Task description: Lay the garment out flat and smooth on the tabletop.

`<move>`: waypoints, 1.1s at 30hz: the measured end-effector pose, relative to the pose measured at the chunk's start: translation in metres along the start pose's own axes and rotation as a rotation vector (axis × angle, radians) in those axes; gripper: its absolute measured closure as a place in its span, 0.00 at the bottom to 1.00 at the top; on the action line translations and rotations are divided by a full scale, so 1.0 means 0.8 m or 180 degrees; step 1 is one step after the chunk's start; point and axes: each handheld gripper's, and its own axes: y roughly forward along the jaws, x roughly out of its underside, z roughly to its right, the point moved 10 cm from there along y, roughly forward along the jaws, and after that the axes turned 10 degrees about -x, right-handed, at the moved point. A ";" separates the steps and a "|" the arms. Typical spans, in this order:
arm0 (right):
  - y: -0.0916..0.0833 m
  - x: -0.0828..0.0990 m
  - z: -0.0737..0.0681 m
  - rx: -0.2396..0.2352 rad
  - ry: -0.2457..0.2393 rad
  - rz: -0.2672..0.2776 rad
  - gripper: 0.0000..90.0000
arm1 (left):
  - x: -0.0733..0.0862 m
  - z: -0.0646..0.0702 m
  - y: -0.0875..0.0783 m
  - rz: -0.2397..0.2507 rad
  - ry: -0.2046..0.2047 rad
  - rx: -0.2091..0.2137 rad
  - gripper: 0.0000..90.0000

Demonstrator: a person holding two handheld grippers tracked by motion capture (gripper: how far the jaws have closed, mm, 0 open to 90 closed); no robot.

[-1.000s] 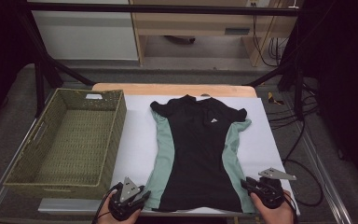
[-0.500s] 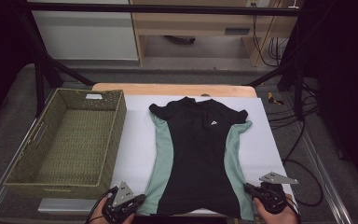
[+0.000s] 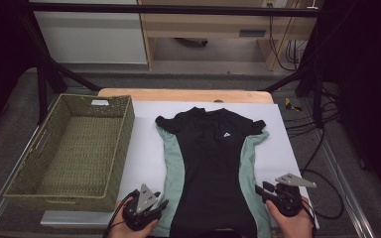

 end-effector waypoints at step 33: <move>0.008 0.025 -0.018 -0.0120 -0.0179 -0.0237 0.94 | 0.031 0.026 -0.033 -0.0023 0.0072 0.0226 0.88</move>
